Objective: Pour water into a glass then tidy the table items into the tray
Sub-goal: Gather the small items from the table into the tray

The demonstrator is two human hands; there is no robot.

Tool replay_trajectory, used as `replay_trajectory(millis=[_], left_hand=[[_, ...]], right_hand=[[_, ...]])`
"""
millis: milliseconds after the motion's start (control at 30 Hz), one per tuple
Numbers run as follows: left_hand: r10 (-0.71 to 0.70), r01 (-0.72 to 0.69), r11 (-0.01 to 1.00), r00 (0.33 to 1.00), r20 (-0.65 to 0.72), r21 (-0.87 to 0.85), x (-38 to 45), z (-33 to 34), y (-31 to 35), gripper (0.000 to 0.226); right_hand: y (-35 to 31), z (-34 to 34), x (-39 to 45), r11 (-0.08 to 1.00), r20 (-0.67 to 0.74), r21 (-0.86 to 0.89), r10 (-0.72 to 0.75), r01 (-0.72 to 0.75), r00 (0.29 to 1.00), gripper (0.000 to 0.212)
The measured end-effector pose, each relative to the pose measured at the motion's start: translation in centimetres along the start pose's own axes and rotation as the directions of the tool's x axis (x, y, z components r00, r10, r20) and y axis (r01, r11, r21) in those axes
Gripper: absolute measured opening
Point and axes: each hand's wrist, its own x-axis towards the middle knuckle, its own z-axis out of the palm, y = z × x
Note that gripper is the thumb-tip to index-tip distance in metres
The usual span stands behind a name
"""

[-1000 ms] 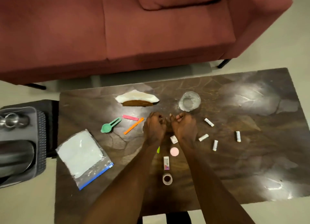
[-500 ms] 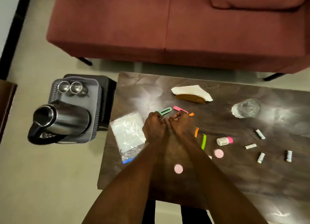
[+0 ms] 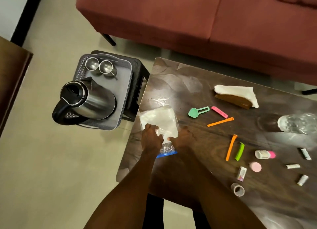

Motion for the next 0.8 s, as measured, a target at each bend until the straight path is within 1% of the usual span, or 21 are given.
replay_trajectory(millis=[33,100,167,233,300,333,367,400,467,533,600,667,700,767,800], left_hand=[[-0.003,0.003,1.000,1.000,0.003,0.001,0.2,0.0,-0.1,0.035],[0.006,-0.006,1.000,1.000,0.011,0.014,0.6,-0.1,-0.4,0.034],[0.023,-0.023,0.999,1.000,0.016,0.023,0.7,-0.1,-0.5,0.032],[0.033,-0.033,0.999,0.999,0.026,0.016,0.9,-0.1,-0.7,0.032],[0.042,-0.043,0.999,0.998,0.043,0.025,0.7,-0.2,-0.7,0.034],[0.051,-0.053,0.998,0.997,0.052,0.030,0.5,-0.4,-0.7,0.036],[0.061,-0.062,0.998,0.997,0.056,0.023,0.2,-0.6,-0.5,0.036],[0.076,-0.076,0.997,0.996,0.051,0.001,-0.2,-0.9,-0.3,0.035],[0.111,-0.110,0.991,0.994,0.016,-0.070,-1.0,-2.1,1.0,0.030],[0.148,-0.153,0.975,0.988,-0.042,-0.159,-2.0,-3.9,3.2,0.029],[0.188,-0.204,0.952,0.978,-0.088,-0.229,-3.0,-6.3,6.2,0.034],[0.241,-0.260,0.919,0.965,-0.101,-0.296,-3.9,-9.1,9.5,0.041],[0.285,-0.307,0.891,0.952,-0.114,-0.334,-4.5,-10.8,11.3,0.044],[0.397,-0.422,0.817,0.906,-0.146,-0.393,-6.2,-14.3,15.1,0.047],[0.443,-0.463,0.783,0.884,-0.149,-0.416,-6.8,-15.9,16.8,0.048]], right_hand=[[-0.1,0.2,0.1,1.000,-0.021,-0.011,0.019,-0.019,1.000,0.088],[-0.1,0.2,0.7,0.999,-0.015,0.018,0.040,-0.040,0.999,0.093],[0.2,-0.1,1.1,0.998,0.009,0.020,0.052,-0.052,0.999,0.090],[0.3,-0.2,1.3,0.997,0.039,0.052,0.049,-0.051,0.998,0.078],[0.1,0.0,1.0,0.993,0.003,0.115,0.015,-0.015,1.000,0.053],[-0.2,0.0,0.6,0.986,-0.039,0.164,0.000,0.006,0.999,0.039],[-0.5,-0.2,0.1,0.967,-0.067,0.256,-0.005,0.022,0.998,0.032],[-0.9,-0.6,-0.5,0.925,-0.071,0.378,-0.007,0.034,0.997,0.029],[-1.9,-2.3,-1.8,0.813,-0.060,0.579,-0.031,0.060,0.998,0.037],[-2.8,-5.4,-3.7,0.718,-0.085,0.692,-0.016,0.070,0.996,0.037],[-3.7,-9.5,-5.4,0.623,-0.121,0.777,0.015,0.086,0.992,0.034],[-4.4,-14.1,-7.1,0.544,-0.177,0.828,0.029,0.133,0.984,0.033],[-4.7,-16.8,-8.3,0.528,-0.211,0.833,0.024,0.167,0.977,0.034],[-5.0,-22.4,-11.1,0.536,-0.287,0.808,-0.002,0.244,0.958,0.037],[-5.2,-25.0,-12.4,0.524,-0.321,0.803,-0.023,0.284,0.947,0.035]])
